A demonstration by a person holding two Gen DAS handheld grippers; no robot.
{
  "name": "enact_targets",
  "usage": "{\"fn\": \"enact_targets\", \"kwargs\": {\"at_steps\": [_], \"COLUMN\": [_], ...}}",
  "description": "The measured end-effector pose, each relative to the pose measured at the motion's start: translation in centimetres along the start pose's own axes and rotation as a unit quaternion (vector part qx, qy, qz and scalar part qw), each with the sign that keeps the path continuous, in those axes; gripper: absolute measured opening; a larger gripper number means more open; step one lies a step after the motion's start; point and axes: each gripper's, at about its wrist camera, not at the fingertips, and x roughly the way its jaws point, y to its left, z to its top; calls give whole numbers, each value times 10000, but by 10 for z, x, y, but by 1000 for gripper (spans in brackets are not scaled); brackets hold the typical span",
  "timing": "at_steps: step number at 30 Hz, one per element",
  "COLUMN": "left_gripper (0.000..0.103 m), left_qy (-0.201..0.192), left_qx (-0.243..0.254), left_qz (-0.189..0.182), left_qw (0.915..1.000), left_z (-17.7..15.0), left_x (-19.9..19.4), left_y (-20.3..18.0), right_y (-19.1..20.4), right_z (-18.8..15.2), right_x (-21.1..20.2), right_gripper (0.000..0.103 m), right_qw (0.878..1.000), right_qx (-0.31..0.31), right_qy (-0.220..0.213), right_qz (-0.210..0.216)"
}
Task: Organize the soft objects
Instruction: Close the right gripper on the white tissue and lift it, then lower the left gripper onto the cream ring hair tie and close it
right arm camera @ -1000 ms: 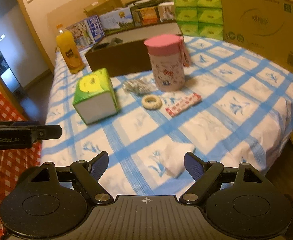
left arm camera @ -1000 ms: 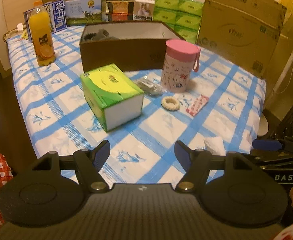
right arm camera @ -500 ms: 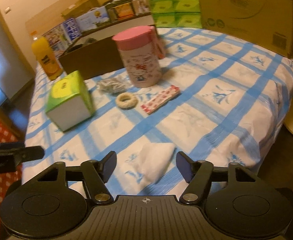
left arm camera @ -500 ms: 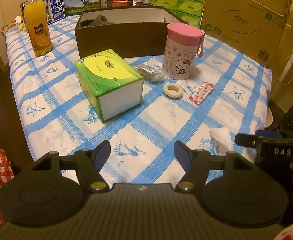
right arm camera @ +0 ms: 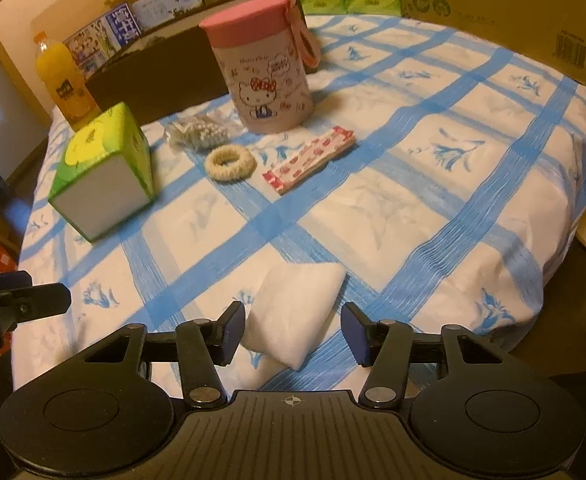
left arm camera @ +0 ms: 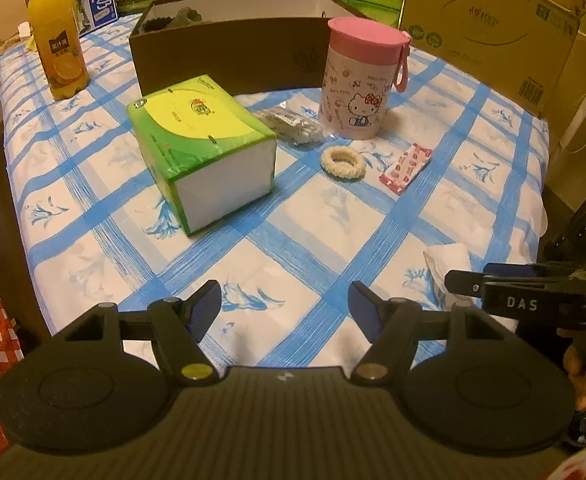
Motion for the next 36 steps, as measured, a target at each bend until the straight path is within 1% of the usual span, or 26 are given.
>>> {"fn": "enact_targets", "kwargs": {"at_steps": [3,9,11,12,13,14,19,22,31,36], "left_gripper": [67,67,67,67,66,65,64,63,62,62], "left_qy": [49,126,137,143,149,153,183,135,-239,-401], "left_qx": [-2,2,6,9,9,7,49,141,460,490], "left_qz": [2,-12,-20,-31,-42,-56,-113,-149,-227,-232], "left_qw": [10000,9999,9999,9999,9999,9999,9998,9997,9984,9977], "left_z": [0,3,3,3,3,3,8,14,48,68], "left_x": [5,15,18,19,21,23,34,40,67,87], "left_y": [1,1,1,0,0,0,-6,-11,-35,-42], "right_y": [1,2,1,1,1,0,-3,-4,-15,-20], "right_z": [0,0,1,2,3,4,13,23,60,76], "right_x": [6,15,16,17,17,18,14,10,10,17], "right_gripper": [48,33,18,15,9,6,4,4,4,4], "right_qw": [10000,9998,9998,9998,9997,9997,9994,9989,9971,9965], "right_qx": [-43,-138,-180,-204,-218,-227,-278,-306,-282,-213], "right_qy": [60,94,55,45,39,28,-193,-339,-711,-804], "right_qz": [-17,-64,-73,-77,-77,-60,-67,-64,-35,30]}}
